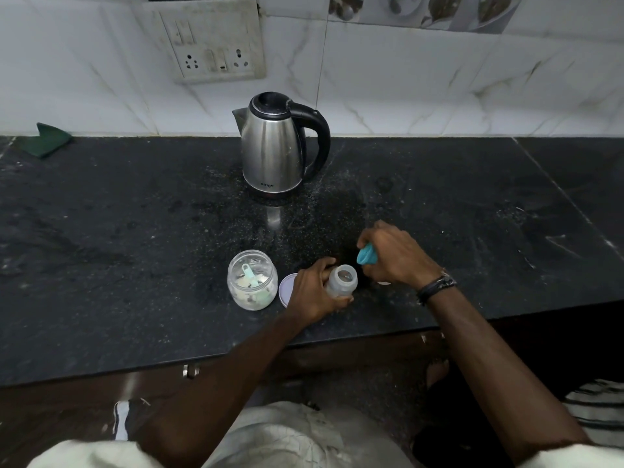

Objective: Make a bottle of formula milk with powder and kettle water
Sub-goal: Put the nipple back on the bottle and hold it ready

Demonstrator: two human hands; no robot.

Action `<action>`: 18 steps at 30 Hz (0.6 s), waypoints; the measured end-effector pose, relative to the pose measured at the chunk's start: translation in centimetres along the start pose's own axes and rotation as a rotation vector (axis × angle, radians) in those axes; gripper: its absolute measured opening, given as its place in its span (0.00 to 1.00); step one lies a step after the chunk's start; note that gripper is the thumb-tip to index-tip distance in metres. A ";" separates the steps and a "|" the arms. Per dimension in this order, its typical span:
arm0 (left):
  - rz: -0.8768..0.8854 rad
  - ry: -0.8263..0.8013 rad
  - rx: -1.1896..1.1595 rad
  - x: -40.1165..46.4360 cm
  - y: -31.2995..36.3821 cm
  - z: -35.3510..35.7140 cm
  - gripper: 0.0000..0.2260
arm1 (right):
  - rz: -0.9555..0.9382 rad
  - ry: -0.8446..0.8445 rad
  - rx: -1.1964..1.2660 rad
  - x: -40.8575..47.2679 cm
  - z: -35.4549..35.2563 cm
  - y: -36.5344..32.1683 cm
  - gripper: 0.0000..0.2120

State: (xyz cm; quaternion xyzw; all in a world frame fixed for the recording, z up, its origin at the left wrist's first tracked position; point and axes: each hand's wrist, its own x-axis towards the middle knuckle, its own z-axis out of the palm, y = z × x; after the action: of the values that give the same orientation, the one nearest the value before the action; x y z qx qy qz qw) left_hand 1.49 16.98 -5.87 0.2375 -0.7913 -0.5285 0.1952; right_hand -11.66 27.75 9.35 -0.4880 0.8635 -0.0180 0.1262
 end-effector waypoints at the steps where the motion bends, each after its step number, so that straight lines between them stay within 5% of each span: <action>1: 0.006 0.004 0.005 0.0 -0.1 0.0 0.42 | 0.014 0.007 -0.014 0.3 0.9 0.4 0.23; 18: -0.019 -0.008 -0.005 -0.1 0.1 0.0 0.43 | 0.014 -0.139 -0.131 4.1 5.3 1.7 0.30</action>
State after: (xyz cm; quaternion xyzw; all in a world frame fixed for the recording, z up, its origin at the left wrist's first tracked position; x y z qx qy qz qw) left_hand 1.61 17.07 -5.82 0.2424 -0.7885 -0.5332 0.1876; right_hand -13.85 25.64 3.09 -0.4893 0.8553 0.0734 0.1537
